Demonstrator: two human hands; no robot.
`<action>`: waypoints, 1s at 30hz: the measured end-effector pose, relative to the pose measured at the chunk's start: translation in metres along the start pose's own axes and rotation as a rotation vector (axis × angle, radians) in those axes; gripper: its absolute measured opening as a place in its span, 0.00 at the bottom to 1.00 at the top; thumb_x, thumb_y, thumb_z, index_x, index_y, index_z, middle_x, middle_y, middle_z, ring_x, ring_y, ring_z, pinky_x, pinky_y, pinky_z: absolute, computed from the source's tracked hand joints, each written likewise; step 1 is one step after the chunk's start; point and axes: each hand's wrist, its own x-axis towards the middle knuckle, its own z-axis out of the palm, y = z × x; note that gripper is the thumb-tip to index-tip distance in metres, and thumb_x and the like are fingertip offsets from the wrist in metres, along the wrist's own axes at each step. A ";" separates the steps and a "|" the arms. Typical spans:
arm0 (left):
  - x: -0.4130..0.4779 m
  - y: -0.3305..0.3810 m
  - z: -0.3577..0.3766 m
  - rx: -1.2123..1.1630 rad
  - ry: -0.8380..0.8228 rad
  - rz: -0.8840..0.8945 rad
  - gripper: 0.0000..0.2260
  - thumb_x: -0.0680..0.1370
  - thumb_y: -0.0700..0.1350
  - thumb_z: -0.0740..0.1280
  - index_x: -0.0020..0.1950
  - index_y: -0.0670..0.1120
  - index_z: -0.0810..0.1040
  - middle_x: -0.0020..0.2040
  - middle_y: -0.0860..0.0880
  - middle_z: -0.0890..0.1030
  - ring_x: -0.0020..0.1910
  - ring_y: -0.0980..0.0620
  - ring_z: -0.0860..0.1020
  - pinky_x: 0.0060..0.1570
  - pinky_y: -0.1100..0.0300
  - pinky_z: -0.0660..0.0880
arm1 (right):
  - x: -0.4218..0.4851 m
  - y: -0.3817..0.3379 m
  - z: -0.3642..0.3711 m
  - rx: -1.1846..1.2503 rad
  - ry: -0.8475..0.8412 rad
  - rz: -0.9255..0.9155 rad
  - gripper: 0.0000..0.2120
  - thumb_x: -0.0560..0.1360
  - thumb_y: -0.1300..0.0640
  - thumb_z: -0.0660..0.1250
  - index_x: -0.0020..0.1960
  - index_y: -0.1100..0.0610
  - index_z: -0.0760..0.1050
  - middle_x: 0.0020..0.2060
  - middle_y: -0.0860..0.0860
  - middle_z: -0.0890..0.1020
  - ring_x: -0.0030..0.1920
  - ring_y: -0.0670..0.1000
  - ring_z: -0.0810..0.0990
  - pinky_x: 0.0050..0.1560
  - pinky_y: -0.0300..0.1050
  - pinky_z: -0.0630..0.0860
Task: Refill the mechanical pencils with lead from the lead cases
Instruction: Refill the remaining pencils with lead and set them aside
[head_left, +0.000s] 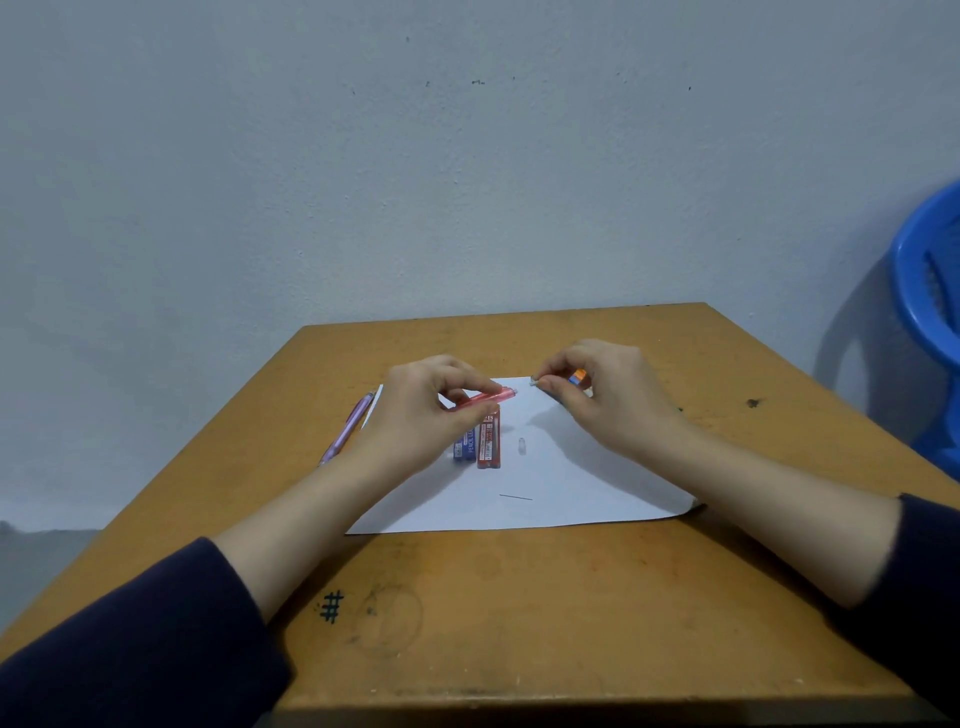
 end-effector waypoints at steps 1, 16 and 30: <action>0.001 -0.002 -0.001 0.005 0.009 -0.006 0.07 0.71 0.42 0.75 0.46 0.53 0.85 0.43 0.56 0.82 0.38 0.61 0.77 0.35 0.72 0.70 | 0.001 0.002 -0.002 -0.004 -0.007 0.013 0.04 0.75 0.59 0.69 0.46 0.57 0.82 0.40 0.48 0.81 0.36 0.39 0.71 0.40 0.30 0.65; 0.002 -0.004 -0.004 0.059 0.014 -0.038 0.07 0.72 0.42 0.75 0.47 0.52 0.85 0.42 0.59 0.81 0.39 0.60 0.78 0.34 0.72 0.71 | -0.001 0.007 0.006 -0.065 -0.490 -0.036 0.06 0.76 0.61 0.67 0.46 0.53 0.82 0.45 0.44 0.77 0.44 0.40 0.72 0.44 0.24 0.65; 0.000 0.000 -0.003 -0.084 0.023 -0.109 0.16 0.72 0.33 0.71 0.50 0.53 0.83 0.49 0.53 0.81 0.44 0.57 0.82 0.44 0.63 0.79 | -0.001 0.004 0.003 -0.003 -0.328 0.047 0.10 0.76 0.62 0.67 0.55 0.54 0.82 0.46 0.48 0.84 0.41 0.38 0.76 0.44 0.26 0.68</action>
